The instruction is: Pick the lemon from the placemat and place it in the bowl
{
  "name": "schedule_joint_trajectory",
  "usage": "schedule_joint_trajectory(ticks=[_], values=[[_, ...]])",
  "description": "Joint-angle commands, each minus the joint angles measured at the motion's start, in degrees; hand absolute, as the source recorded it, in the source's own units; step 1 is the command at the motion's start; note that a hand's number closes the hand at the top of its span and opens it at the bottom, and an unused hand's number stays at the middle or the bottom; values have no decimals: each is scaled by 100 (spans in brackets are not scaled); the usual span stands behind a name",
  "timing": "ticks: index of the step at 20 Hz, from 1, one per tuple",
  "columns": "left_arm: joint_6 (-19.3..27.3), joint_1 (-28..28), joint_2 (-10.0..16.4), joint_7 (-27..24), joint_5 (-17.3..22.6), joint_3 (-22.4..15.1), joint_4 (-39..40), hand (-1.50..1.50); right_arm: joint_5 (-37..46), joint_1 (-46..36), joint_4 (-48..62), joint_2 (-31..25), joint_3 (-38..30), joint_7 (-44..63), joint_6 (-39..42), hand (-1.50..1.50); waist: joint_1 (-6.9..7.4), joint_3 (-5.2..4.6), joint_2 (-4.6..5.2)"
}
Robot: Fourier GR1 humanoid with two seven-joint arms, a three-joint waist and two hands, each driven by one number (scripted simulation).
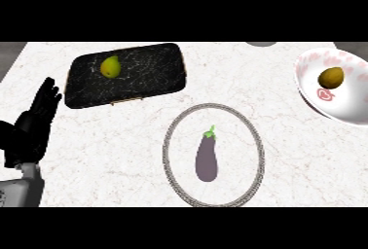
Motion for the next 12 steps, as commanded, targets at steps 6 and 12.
schedule_joint_trajectory(ticks=[6, 12], values=[[-183, 150, 23, 132, 65, 68, -203, 0, -1257, 1511, -532, -240, -638, -182, 1800, -150, -16, -7, -15], [67, 22, -231, 81, -306, -109, -124, 0, -1795, 1961, -643, -351, -722, -580, 2192, -150, 36, -2, 8]])
